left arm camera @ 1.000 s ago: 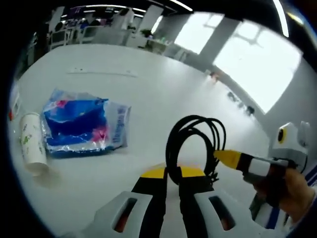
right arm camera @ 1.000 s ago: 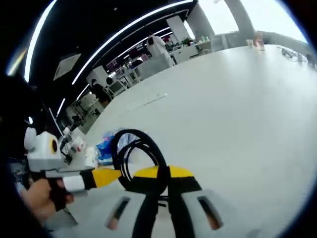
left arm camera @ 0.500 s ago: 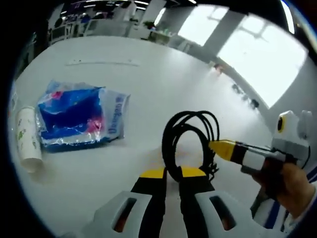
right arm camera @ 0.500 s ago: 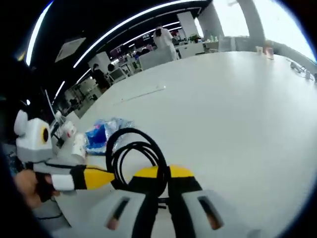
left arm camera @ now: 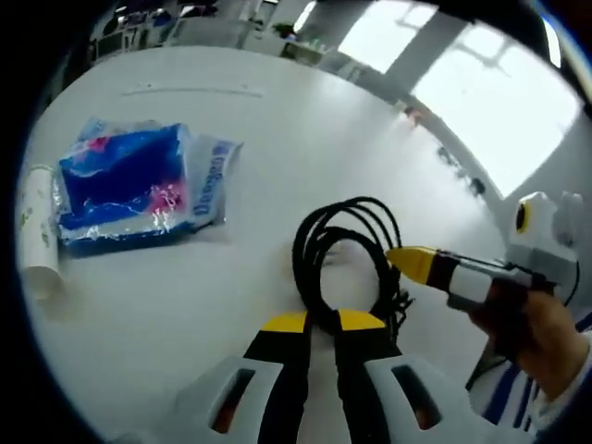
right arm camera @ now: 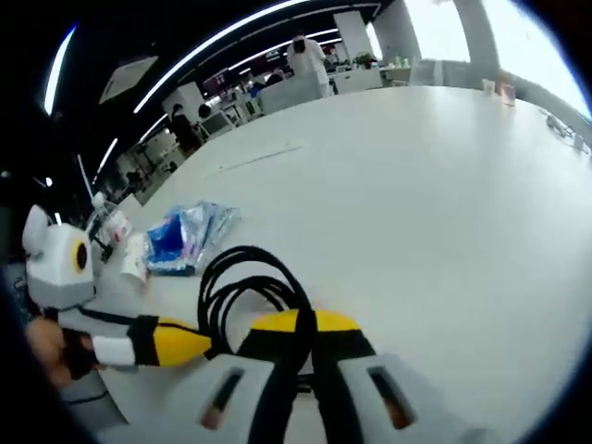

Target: Arrange the tabletop items into an orderly group along one side of the table until the central work area is clear of visible clutter.

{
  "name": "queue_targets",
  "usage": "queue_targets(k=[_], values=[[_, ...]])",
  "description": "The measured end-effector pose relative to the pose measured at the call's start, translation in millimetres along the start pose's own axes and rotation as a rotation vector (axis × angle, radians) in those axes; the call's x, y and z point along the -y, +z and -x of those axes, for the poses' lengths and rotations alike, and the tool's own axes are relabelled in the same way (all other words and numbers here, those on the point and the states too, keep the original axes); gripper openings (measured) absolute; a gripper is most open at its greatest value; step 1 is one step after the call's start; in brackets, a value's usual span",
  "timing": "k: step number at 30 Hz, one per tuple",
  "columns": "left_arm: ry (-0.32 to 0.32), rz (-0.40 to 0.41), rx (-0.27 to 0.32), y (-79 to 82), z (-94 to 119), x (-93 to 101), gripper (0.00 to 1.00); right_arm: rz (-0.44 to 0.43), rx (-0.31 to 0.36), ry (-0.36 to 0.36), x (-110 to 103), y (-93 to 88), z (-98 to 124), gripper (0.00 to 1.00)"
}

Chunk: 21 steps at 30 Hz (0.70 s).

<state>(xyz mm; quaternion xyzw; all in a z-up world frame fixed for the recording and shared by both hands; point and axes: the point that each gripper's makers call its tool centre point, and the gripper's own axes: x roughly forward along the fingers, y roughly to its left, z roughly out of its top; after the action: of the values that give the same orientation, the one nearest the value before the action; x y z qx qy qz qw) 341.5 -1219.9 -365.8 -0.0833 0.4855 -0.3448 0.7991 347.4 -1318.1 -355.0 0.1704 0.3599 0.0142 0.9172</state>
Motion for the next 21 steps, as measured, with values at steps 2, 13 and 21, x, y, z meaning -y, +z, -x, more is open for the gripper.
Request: queue_targets(k=[2, 13, 21], values=[[0.0, 0.017, 0.0, -1.8, -1, -1.4, 0.05, 0.002, 0.0, -0.001, 0, -0.9, -2, 0.01], [-0.012, 0.048, 0.008, -3.3, 0, -0.9, 0.06, 0.007, 0.015, -0.007, 1, -5.6, -4, 0.01], [-0.016, 0.061, 0.038, -4.0, 1, -1.4, 0.06, 0.076, -0.016, -0.021, 6, -12.6, -4, 0.01]])
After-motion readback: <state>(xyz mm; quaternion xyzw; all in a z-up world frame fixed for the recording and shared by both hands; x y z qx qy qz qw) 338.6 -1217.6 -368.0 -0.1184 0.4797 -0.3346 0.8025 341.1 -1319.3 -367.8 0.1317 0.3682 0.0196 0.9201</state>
